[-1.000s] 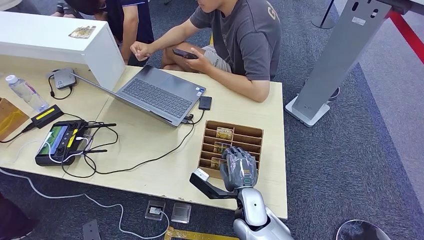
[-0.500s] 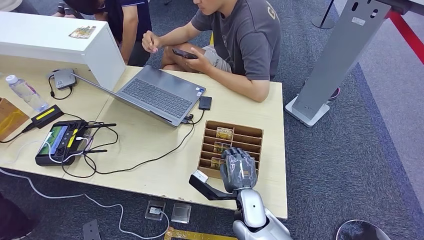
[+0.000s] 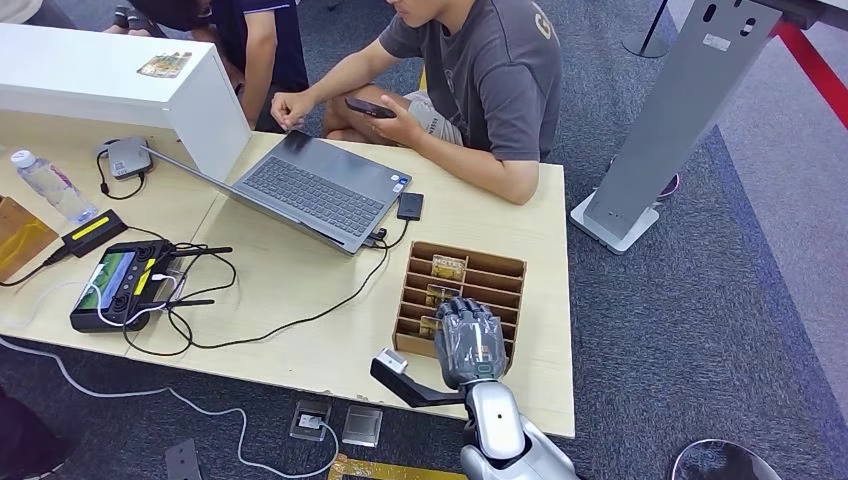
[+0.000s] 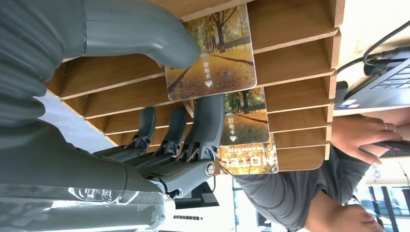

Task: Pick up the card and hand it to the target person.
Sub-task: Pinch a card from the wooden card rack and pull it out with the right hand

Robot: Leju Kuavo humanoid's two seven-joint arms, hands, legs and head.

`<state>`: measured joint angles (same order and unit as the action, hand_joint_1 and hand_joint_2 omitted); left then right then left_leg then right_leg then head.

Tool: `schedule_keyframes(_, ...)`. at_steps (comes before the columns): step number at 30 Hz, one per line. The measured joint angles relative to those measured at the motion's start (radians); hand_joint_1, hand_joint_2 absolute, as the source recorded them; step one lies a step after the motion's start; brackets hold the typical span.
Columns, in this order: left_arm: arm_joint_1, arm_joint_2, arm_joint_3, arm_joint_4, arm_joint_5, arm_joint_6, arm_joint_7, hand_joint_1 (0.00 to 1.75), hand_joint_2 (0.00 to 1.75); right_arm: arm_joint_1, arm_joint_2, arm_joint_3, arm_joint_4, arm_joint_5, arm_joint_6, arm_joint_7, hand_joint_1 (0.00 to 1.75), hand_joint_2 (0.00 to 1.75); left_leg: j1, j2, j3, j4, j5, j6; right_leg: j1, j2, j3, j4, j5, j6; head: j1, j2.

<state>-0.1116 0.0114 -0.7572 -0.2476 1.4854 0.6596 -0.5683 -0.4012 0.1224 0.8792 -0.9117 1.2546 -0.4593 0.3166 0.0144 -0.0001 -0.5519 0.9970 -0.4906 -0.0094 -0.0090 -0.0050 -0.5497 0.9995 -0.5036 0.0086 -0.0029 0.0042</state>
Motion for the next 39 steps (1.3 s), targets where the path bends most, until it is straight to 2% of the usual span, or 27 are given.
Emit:
schedule_keyframes(20,0.000,0.000,0.000,0.000,0.011,0.008,0.002,0.00,0.00,-0.012,0.022,0.029,0.035,0.005,-0.006,-0.005,1.47,1.75,0.000,0.000,0.001,0.000,0.000,0.000,0.000,0.000,0.001,0.000,0.000,0.000,0.000,0.000)
schedule_keyframes(39,0.000,0.000,0.000,0.000,0.012,0.001,-0.001,0.00,0.00,-0.012,0.015,0.021,0.025,-0.094,-0.047,-0.026,1.50,1.75,0.000,0.000,0.001,0.000,0.000,0.000,0.000,0.000,0.001,0.000,0.000,0.000,0.000,0.000)
